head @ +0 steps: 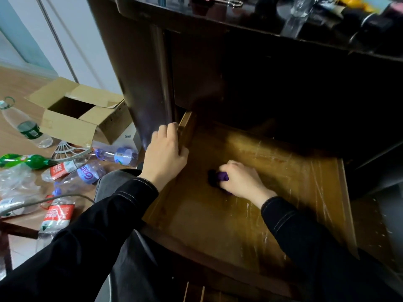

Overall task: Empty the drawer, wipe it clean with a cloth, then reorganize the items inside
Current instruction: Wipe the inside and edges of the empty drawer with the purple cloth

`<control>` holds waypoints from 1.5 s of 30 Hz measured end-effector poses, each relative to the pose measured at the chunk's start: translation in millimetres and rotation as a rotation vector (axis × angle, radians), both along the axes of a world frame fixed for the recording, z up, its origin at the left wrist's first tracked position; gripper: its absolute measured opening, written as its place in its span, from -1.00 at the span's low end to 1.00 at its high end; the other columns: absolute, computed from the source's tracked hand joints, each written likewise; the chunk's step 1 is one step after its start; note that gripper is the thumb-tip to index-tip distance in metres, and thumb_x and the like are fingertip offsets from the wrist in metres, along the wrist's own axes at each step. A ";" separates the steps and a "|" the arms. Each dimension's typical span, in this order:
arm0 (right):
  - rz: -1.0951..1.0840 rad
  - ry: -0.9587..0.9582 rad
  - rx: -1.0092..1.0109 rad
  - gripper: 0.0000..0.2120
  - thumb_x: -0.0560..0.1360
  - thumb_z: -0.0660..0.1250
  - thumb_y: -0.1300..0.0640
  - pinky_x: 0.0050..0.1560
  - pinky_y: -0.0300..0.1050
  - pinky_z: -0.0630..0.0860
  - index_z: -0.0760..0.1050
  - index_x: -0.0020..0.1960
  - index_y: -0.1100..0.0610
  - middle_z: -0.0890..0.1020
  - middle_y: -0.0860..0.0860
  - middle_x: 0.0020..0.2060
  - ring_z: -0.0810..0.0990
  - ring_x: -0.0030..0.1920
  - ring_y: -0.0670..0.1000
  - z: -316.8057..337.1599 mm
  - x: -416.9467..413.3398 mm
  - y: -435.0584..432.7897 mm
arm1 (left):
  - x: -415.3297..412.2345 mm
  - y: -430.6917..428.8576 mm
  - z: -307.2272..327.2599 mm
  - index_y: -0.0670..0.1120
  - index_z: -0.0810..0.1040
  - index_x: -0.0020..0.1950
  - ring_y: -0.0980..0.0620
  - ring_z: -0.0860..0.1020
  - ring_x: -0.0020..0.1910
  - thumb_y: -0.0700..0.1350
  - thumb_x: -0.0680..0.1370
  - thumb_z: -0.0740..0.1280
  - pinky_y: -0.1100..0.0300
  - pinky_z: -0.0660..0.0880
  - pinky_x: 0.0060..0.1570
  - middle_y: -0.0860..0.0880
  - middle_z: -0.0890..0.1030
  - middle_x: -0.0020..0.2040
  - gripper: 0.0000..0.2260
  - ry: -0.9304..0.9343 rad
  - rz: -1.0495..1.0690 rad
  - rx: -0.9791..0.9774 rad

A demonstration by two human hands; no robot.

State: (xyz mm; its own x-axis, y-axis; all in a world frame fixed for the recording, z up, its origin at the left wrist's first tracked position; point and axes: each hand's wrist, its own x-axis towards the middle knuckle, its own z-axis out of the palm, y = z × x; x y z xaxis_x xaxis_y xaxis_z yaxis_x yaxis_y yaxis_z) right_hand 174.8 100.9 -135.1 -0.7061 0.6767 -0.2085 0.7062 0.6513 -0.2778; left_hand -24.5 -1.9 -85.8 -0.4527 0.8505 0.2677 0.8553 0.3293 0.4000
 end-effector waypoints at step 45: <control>-0.213 0.089 0.482 -0.88 0.50 0.38 0.00 0.50 -0.05 0.17 0.66 -0.19 -0.13 0.64 -0.24 -0.28 0.60 -0.13 -0.14 41.1 172.6 47.7 | 64.2 89.1 -75.7 0.07 0.26 0.45 -0.14 0.49 0.15 0.15 0.67 0.12 0.04 0.59 -0.07 -0.07 0.39 0.25 -0.63 0.367 -0.600 -0.358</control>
State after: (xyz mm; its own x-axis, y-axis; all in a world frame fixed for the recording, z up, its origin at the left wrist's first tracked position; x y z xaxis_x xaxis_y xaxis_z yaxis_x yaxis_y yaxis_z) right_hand 347.4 148.6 -94.0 -0.5434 0.8112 0.2160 0.8239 0.5647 -0.0476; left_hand 39.6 87.2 -161.4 0.1747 0.9843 -0.0255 0.9846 -0.1744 0.0149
